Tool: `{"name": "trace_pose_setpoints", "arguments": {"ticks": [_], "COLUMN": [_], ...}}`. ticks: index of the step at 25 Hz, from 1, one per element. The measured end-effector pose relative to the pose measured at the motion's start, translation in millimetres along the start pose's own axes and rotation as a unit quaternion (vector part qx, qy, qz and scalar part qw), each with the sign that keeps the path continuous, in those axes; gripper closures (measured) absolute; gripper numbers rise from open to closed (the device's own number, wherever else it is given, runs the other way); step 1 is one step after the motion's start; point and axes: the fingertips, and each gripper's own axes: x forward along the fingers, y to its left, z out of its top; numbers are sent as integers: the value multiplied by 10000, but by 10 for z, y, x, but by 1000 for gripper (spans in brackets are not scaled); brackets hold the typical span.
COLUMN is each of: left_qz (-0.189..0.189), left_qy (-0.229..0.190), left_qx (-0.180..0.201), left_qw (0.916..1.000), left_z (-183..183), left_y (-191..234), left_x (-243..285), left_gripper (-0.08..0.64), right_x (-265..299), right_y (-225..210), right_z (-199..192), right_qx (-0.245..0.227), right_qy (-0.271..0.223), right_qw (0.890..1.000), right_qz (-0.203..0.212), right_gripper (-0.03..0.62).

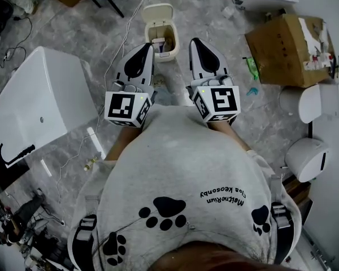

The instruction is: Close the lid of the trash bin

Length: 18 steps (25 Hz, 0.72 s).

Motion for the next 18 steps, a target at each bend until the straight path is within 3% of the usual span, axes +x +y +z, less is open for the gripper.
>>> {"name": "trace_pose_setpoints", "arguments": {"ticks": [10, 18], "left_qz": [-628, -525], "left_qy": [167, 223], "left_qx": [157, -112], "left_qw": [9978, 9983], "left_z": [85, -32], "left_y": [783, 1145], "left_x": [1248, 1491], "left_gripper": [540, 540], "right_x": [1251, 1719], "right_y": [-604, -690], "right_z": [24, -26], "right_qx": [345, 413], "right_qy": [-97, 86], "right_qw": [9972, 9976], "right_qz": [-654, -552], "right_gripper": [560, 560]}}
